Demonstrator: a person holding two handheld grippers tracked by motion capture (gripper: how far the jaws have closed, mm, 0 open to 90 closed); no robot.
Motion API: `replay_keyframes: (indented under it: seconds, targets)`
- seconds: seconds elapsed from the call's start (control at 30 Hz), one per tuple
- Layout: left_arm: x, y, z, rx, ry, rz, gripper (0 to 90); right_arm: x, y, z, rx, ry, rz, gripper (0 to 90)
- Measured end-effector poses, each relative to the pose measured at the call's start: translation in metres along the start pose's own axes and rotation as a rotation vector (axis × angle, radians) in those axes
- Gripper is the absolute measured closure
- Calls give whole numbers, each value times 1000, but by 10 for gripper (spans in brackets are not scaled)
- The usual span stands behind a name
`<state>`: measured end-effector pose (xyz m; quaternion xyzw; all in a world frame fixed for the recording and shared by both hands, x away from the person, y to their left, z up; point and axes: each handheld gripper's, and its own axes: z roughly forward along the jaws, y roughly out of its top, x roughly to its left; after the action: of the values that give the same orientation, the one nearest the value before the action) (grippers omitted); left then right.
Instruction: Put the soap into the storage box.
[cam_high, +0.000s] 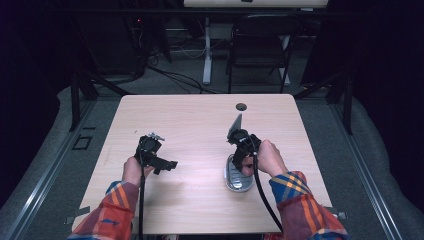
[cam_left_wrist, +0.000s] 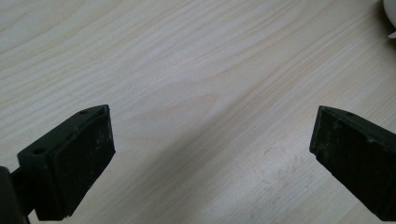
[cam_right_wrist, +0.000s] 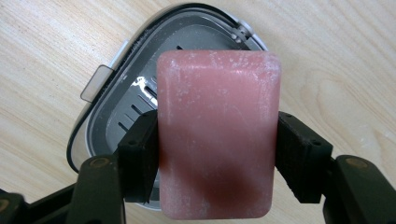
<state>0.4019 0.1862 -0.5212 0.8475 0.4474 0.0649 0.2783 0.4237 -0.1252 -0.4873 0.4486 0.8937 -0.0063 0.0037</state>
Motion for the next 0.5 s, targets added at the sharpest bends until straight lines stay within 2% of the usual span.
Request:
replay_keyframes:
  seconds: [0.17,0.23,0.37,0.47,0.5]
  targets:
    - [0,0,0,0,0,1,0,2,1,3,5,0,20,371]
    - [0,0,0,0,-1,4,0,4,1,7,-12,11,54,371]
    - [0,0,0,-1,-2,2,0,2,2,7,32,16,54,371]
    - [0,0,0,-1,-1,4,0,2,2,8,28,30,78,368]
    - [0,0,0,-1,-1,4,0,3,0,11,-20,45,111,367]
